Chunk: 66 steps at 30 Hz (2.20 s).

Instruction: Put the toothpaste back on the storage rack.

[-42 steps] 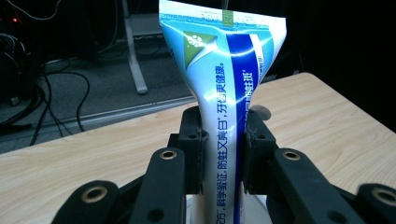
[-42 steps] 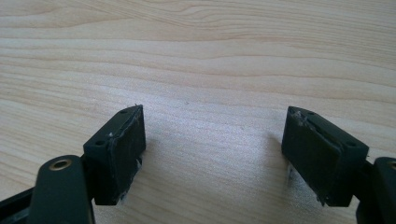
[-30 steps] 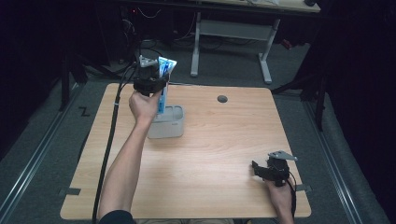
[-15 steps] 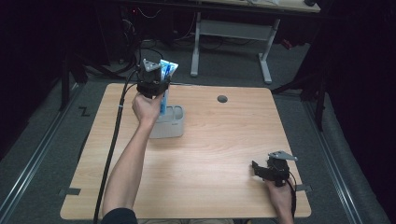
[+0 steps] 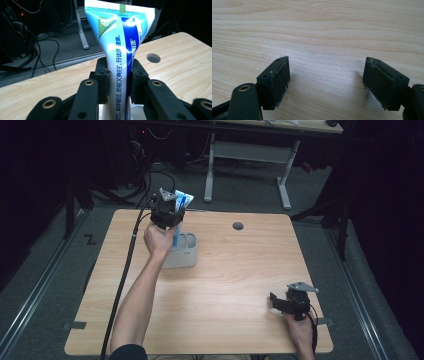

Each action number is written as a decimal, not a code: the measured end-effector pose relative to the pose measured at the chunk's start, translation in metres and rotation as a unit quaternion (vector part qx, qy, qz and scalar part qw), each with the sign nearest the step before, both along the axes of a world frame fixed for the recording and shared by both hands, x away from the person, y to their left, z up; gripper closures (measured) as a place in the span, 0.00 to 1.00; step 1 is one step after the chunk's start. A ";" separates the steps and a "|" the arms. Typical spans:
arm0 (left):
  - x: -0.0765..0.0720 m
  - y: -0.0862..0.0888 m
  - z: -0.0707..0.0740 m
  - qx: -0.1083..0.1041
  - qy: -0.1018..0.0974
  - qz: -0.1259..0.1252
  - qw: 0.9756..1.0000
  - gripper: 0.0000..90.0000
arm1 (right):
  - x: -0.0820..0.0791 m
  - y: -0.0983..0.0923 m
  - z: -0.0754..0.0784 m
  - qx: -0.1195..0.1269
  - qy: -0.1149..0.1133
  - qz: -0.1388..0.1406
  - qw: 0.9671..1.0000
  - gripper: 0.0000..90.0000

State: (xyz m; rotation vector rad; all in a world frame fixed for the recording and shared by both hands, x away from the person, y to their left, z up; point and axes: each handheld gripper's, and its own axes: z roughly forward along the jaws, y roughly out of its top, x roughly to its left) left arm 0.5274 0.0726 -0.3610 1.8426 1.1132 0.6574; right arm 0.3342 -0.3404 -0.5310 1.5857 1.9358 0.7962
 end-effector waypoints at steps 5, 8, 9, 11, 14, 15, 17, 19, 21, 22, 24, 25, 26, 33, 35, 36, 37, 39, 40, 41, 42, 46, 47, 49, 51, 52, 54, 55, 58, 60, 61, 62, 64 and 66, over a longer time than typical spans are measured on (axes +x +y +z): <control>-0.002 0.001 -0.003 0.009 0.004 -0.002 1.000 0.81 | 0.000 0.000 0.000 0.000 0.000 0.001 1.000 0.24; -0.003 0.003 -0.004 0.005 0.007 -0.002 1.000 0.81 | 0.000 0.000 0.000 0.001 0.000 0.002 1.000 0.24; -0.003 0.004 -0.005 0.005 0.008 -0.003 1.000 0.81 | 0.000 0.000 0.000 0.001 0.000 0.002 1.000 0.24; -0.004 0.005 -0.005 0.009 0.010 -0.003 1.000 0.81 | 0.000 0.000 0.000 0.001 0.000 0.002 1.000 0.24; -0.005 0.009 -0.006 0.007 0.013 -0.003 1.000 0.81 | 0.000 0.000 0.000 0.001 -0.001 0.002 1.000 0.24; -0.005 0.010 -0.007 0.005 0.014 -0.003 1.000 0.81 | 0.000 0.000 0.000 0.001 -0.001 0.002 1.000 0.24; -0.006 0.012 -0.008 0.003 0.015 -0.003 1.000 0.81 | 0.000 0.000 0.000 0.001 -0.001 0.002 1.000 0.24; -0.006 0.013 -0.008 -0.001 0.016 -0.003 1.000 0.81 | 0.000 0.000 0.000 0.001 0.000 0.002 1.000 0.24; -0.007 0.015 -0.010 -0.013 0.022 -0.005 1.000 0.81 | 0.000 0.000 0.000 0.001 -0.001 0.002 1.000 0.24; -0.007 0.016 -0.010 -0.013 0.024 -0.005 1.000 0.81 | 0.000 0.000 0.000 0.001 -0.001 0.002 1.000 0.24; -0.007 0.016 -0.011 -0.007 0.025 -0.005 1.000 0.81 | 0.000 0.000 0.000 0.001 -0.001 0.003 1.000 0.24; -0.007 0.016 -0.011 -0.004 0.025 -0.004 1.000 0.81 | 0.000 0.000 0.000 0.001 -0.001 0.002 1.000 0.24; -0.008 0.016 -0.012 -0.003 0.025 -0.005 1.000 0.81 | 0.000 0.000 0.000 0.001 -0.001 0.002 1.000 0.24; -0.011 0.020 -0.016 -0.001 0.027 -0.003 1.000 0.80 | 0.000 0.000 0.000 0.000 -0.001 0.003 1.000 0.24; -0.012 0.021 -0.019 0.000 0.029 -0.003 1.000 0.80 | 0.000 0.000 0.000 0.000 -0.001 0.003 1.000 0.24; -0.012 0.022 -0.020 0.002 0.030 -0.004 1.000 0.80 | 0.000 0.000 0.000 0.001 -0.001 0.003 1.000 0.24; -0.013 0.022 -0.020 0.006 0.031 -0.004 0.999 0.80 | 0.000 0.000 0.000 0.000 -0.001 0.003 1.000 0.24; -0.014 0.021 -0.021 0.012 0.031 -0.004 0.999 0.80 | 0.000 0.000 0.000 0.001 -0.001 0.003 1.000 0.24; -0.014 0.021 -0.020 0.014 0.029 -0.004 0.999 0.80 | 0.000 0.000 0.000 0.001 0.000 0.003 1.000 0.24; -0.015 0.021 -0.020 0.015 0.029 -0.005 0.999 0.80 | 0.000 0.000 0.000 0.001 0.000 0.003 1.000 0.24; -0.015 0.021 -0.020 0.015 0.029 -0.005 0.999 0.80 | 0.000 0.000 0.000 0.001 0.000 0.003 1.000 0.24; -0.017 0.020 -0.020 0.019 0.029 -0.010 0.999 0.80 | 0.000 0.000 0.000 0.001 0.000 0.003 1.000 0.24; -0.017 0.020 -0.020 0.016 0.032 -0.010 0.999 0.80 | 0.000 0.000 0.000 0.001 0.000 0.003 1.000 0.24; -0.017 0.020 -0.021 0.017 0.034 -0.012 0.999 0.80 | 0.000 0.000 0.000 0.001 0.000 0.003 1.000 0.24; -0.017 0.019 -0.022 0.020 0.034 -0.012 0.999 0.80 | 0.000 0.000 0.000 0.001 0.000 0.003 1.000 0.24; -0.018 0.019 -0.022 0.023 0.035 -0.012 0.999 0.80 | 0.000 0.000 0.000 0.001 -0.001 0.003 1.000 0.24; -0.018 0.019 -0.023 0.023 0.034 -0.011 0.999 0.80 | 0.000 0.000 0.000 0.001 0.000 0.002 1.000 0.24; -0.018 0.020 -0.025 0.019 0.035 -0.010 0.999 0.80 | 0.000 0.000 0.000 0.002 0.000 0.002 1.000 0.24; -0.019 0.023 -0.028 0.015 0.038 -0.006 0.999 0.80 | 0.000 0.000 0.000 0.002 0.000 0.002 1.000 0.24; -0.020 0.026 -0.030 0.006 0.039 -0.002 0.999 0.80 | 0.000 0.000 0.000 0.001 0.001 0.002 1.000 0.24; -0.020 0.026 -0.030 0.003 0.041 -0.001 0.999 0.80 | 0.000 0.000 0.000 0.001 0.001 0.002 1.000 0.24; -0.021 0.026 -0.030 0.004 0.041 -0.001 0.999 0.80 | 0.000 0.000 0.000 0.002 0.000 0.002 1.000 0.24; -0.021 0.026 -0.031 0.007 0.040 -0.003 0.999 0.80 | 0.000 0.000 0.000 0.001 0.001 0.002 1.000 0.24; -0.022 0.026 -0.033 0.005 0.040 -0.003 0.999 0.80 | 0.000 0.000 0.000 0.001 0.000 0.003 1.000 0.24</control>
